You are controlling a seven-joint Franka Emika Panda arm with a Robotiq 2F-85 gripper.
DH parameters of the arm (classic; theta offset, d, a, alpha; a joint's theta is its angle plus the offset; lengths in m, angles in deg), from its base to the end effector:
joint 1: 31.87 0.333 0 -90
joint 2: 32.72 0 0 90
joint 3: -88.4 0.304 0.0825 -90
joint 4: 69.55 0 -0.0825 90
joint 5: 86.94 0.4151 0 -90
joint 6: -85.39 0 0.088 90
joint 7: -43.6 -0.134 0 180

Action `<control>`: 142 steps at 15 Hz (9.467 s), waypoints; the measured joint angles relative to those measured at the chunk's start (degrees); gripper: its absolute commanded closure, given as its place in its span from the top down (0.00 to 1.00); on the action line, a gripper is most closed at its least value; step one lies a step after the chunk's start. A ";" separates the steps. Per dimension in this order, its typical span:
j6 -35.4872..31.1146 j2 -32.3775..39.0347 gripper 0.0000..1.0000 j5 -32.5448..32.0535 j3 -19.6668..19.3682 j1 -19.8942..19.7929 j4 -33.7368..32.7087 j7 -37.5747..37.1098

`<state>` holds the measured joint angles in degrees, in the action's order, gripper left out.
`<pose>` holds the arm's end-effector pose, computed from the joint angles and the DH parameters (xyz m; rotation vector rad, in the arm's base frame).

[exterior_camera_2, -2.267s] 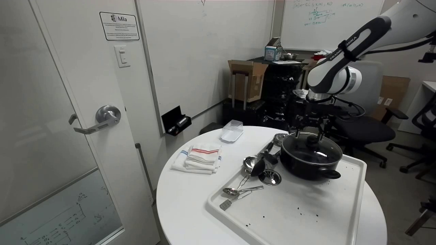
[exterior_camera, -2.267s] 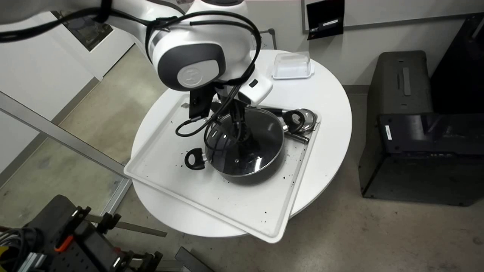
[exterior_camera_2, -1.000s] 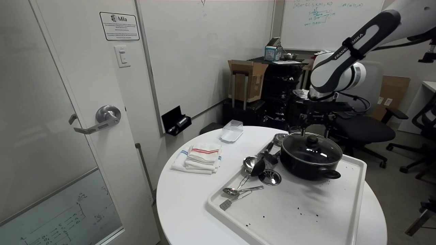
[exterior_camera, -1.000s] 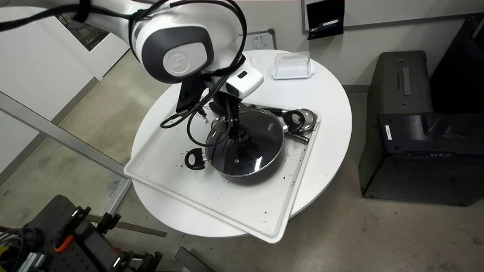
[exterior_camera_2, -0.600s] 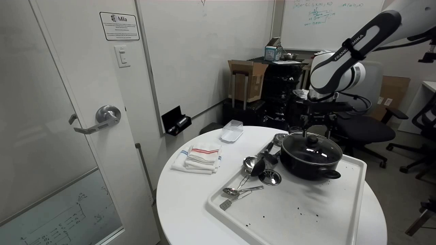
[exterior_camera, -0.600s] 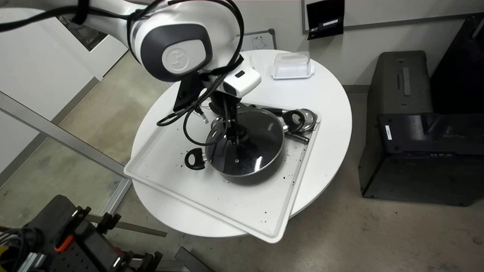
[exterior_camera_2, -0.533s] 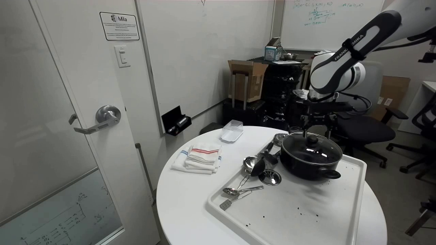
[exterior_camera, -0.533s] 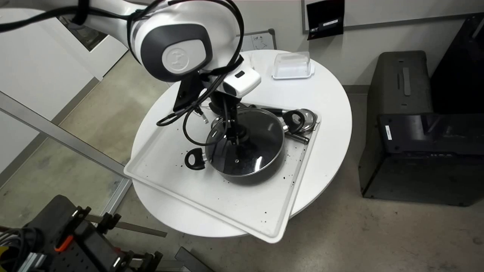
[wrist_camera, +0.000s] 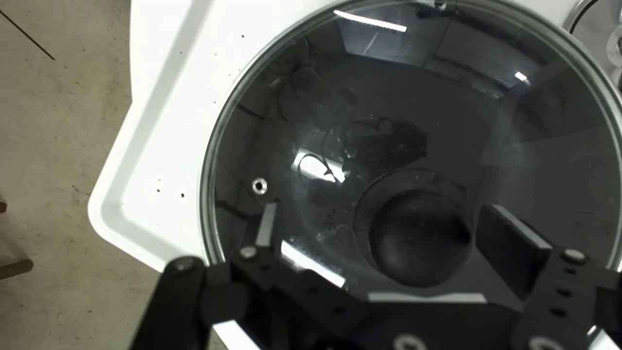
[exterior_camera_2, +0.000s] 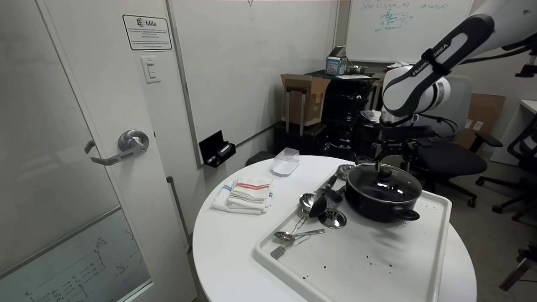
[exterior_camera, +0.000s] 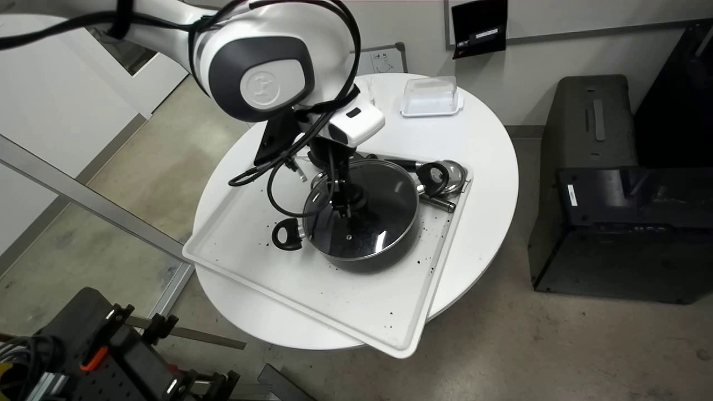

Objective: Put the glass lid on the black pot.

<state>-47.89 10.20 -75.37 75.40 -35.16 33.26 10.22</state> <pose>0.6071 -0.1740 0.0637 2.7154 -1.4415 -0.2841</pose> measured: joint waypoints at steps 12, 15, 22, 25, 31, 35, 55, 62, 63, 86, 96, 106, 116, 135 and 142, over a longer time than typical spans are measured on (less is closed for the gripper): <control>0.04 -0.05 0.28 -0.74 -0.09 0.32 -0.84 -1.45; 0.21 -0.39 0.08 -0.80 -0.14 0.45 -1.14 -1.51; 0.30 -0.68 0.27 -0.83 -0.15 0.51 -1.34 -1.52; 0.29 -0.69 0.40 -0.83 -0.15 0.50 -1.34 -1.52; 0.24 -0.80 0.40 -0.84 -0.15 0.51 -1.34 -1.51; 0.24 -0.80 0.40 -0.84 -0.15 0.51 -1.34 -1.51; 0.08 0.56 1.00 -0.83 0.34 0.42 -1.51 -1.45; 0.78 1.99 1.00 -0.83 0.29 0.42 -1.99 -1.48; 0.86 2.23 1.00 -0.83 0.25 0.42 -2.14 -1.49; 0.89 2.66 0.25 -0.84 -0.70 0.52 -3.41 -1.60; 0.83 2.64 0.25 -0.84 -0.70 0.53 -3.37 -1.60; 0.34 2.45 0.25 -0.84 -0.70 0.54 -3.03 -1.60; -1.50 1.95 0.25 -0.84 -1.23 0.53 -2.27 -1.60; -2.37 1.90 0.25 -0.32 0.61 -0.58 -2.10 -1.24; -2.39 1.75 0.25 0.90 2.61 -2.22 -1.83 -0.36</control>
<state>-50.27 11.96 -74.46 78.01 -37.37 31.43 9.86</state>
